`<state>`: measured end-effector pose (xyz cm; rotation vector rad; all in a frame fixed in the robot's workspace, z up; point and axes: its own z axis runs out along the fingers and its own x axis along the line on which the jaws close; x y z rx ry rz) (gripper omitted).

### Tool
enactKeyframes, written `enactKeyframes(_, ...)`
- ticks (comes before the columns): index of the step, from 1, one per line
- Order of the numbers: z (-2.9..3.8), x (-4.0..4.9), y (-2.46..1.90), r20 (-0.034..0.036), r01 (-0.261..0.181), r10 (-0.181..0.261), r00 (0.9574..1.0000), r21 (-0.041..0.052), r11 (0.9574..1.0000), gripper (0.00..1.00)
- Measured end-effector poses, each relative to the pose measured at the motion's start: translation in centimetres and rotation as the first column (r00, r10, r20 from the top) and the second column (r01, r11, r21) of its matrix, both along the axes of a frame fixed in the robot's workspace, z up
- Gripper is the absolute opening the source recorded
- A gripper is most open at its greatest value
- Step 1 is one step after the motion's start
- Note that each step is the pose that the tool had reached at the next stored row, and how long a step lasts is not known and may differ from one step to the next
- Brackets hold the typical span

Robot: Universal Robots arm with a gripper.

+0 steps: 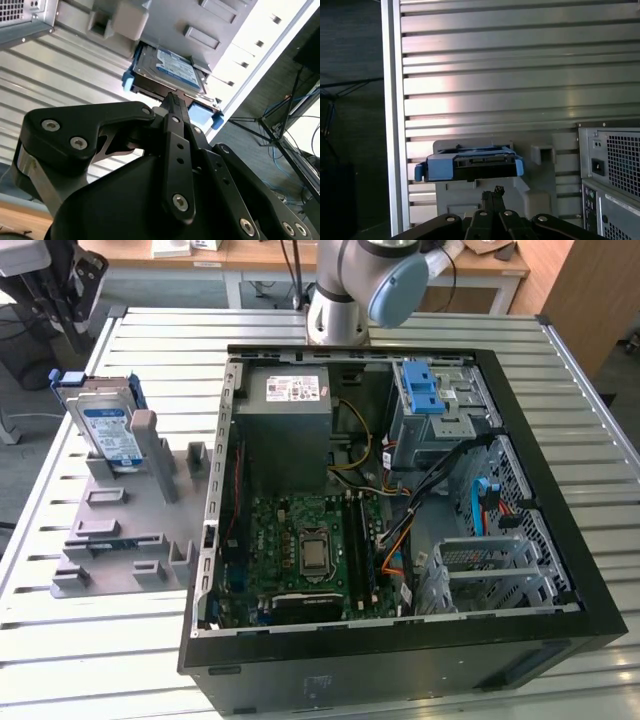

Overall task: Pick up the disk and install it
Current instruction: 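Reach for the disk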

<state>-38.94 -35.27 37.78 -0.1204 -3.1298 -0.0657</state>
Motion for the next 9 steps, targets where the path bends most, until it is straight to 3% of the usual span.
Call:
enactKeyframes(4,-0.11,-1.54,0.50,-0.0002,0.000,0.000,1.0000,0.0001,1.0000,0.11)
enactKeyframes(9,-0.17,-2.88,0.66,-0.0011,0.000,0.000,1.0000,0.0000,1.0000,0.11)
